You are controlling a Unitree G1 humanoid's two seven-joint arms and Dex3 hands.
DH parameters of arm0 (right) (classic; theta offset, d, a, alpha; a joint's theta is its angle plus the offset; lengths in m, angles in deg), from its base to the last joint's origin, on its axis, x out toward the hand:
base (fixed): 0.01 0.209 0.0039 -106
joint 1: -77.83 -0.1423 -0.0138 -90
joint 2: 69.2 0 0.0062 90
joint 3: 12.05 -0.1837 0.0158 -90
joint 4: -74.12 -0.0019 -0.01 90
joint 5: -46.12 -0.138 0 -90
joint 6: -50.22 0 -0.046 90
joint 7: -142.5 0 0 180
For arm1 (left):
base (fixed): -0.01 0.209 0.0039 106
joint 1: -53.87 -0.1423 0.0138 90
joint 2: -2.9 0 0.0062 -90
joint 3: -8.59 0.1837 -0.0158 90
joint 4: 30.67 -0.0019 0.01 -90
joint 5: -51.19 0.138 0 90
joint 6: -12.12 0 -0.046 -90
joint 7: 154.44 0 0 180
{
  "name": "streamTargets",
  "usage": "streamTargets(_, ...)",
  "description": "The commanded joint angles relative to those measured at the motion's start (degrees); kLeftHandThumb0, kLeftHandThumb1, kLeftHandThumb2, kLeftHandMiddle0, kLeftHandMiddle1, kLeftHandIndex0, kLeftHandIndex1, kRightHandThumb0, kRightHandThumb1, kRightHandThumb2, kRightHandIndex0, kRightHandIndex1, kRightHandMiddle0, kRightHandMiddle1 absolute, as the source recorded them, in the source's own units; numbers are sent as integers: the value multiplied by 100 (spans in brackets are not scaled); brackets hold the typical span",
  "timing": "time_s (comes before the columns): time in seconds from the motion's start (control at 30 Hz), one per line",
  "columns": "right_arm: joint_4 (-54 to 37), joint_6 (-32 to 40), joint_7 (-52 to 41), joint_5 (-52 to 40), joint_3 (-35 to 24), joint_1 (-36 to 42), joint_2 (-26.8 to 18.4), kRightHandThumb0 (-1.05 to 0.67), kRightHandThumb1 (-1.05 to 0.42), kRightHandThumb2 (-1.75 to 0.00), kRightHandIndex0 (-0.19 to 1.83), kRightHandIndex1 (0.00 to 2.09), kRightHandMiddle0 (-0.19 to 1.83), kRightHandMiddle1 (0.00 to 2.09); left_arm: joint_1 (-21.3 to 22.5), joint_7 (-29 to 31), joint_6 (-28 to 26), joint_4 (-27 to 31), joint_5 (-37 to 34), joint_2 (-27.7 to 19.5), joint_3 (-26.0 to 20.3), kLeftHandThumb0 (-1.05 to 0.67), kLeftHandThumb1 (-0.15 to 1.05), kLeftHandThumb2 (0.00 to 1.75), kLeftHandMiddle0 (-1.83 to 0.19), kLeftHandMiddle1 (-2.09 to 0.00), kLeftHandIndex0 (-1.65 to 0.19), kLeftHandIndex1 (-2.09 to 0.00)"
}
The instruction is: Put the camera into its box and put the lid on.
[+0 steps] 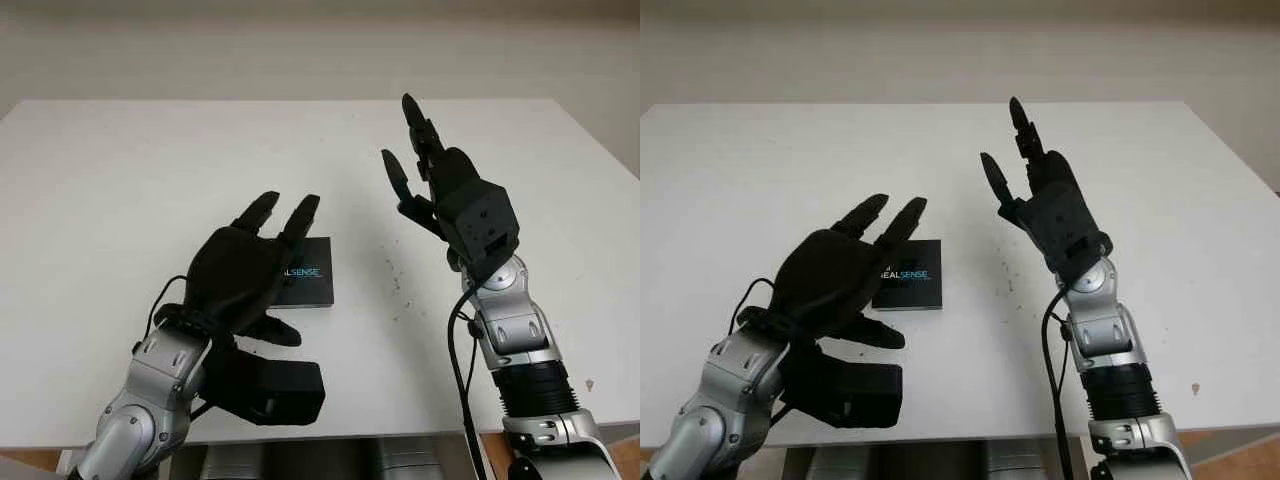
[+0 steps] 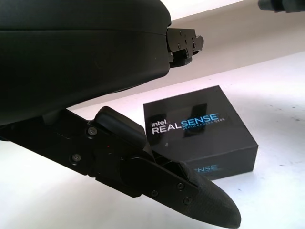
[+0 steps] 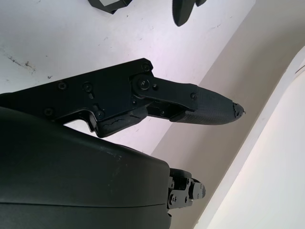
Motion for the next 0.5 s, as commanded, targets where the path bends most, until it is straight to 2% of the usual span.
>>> streamTargets(0.0,-46,-44,22,3,-19,-118,-6,-72,-105,-63,-2,6,-3,7,-42,-88,-3,-42,79,65,37,-95,96,6,-4,-8,8,-7)
streamTargets(0.47,-28,-63,35,-41,-28,-115,7,-72,-105,-63,-4,5,-3,7,-44,-135,-67,-205,129,211,4,-94,95,6,-4,-8,7,-6)
